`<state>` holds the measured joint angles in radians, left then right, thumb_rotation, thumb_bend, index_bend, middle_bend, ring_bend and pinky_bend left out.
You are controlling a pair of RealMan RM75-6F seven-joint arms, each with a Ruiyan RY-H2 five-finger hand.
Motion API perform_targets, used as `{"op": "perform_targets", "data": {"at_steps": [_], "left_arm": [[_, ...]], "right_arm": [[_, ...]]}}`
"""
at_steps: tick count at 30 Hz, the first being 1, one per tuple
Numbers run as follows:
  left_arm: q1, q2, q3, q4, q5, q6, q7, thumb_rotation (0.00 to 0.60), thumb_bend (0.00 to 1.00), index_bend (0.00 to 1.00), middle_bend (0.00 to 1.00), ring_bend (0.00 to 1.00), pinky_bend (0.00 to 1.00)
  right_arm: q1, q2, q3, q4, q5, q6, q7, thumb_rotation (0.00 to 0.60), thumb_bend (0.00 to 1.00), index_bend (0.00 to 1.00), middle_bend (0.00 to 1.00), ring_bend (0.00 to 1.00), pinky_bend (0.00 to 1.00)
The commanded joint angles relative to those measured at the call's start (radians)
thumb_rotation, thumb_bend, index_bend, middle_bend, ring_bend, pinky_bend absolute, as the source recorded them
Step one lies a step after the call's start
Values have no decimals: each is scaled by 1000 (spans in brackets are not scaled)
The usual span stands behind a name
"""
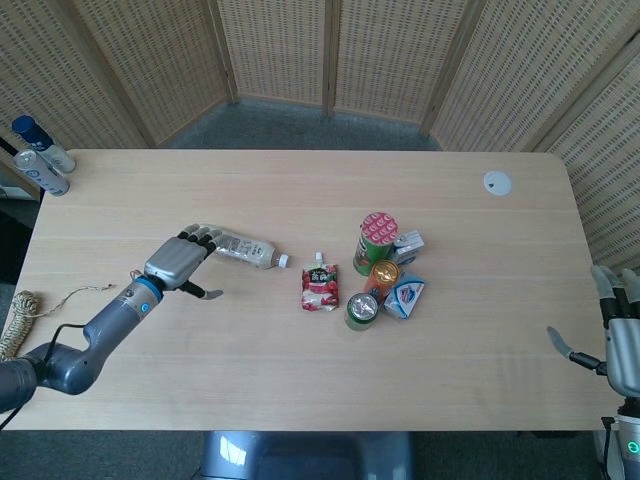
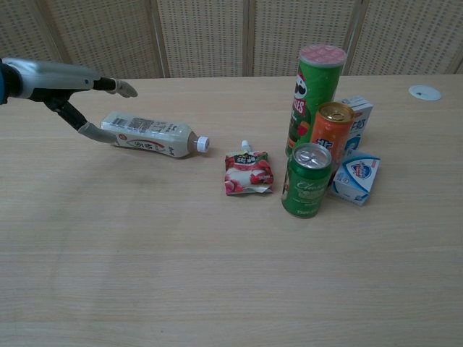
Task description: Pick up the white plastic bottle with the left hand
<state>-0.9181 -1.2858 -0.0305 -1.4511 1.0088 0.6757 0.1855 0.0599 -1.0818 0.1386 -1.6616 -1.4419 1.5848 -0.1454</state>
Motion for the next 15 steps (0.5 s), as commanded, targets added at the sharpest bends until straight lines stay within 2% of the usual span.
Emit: {"op": "perform_targets", "data": {"at_steps": [1, 15], "left_arm": [[-17, -79, -26, 105, 37, -25, -27, 379, 240, 0, 0, 0, 0], [-109, -357, -54, 475, 85, -123, -7, 390, 239, 0, 0, 0, 0]], "right_arm": [[-8, 3, 0, 3, 8, 6, 5, 249, 266, 0, 129, 0, 0], [-30, 4, 4, 18, 30, 16, 24, 253, 266, 0, 129, 0, 0]]}}
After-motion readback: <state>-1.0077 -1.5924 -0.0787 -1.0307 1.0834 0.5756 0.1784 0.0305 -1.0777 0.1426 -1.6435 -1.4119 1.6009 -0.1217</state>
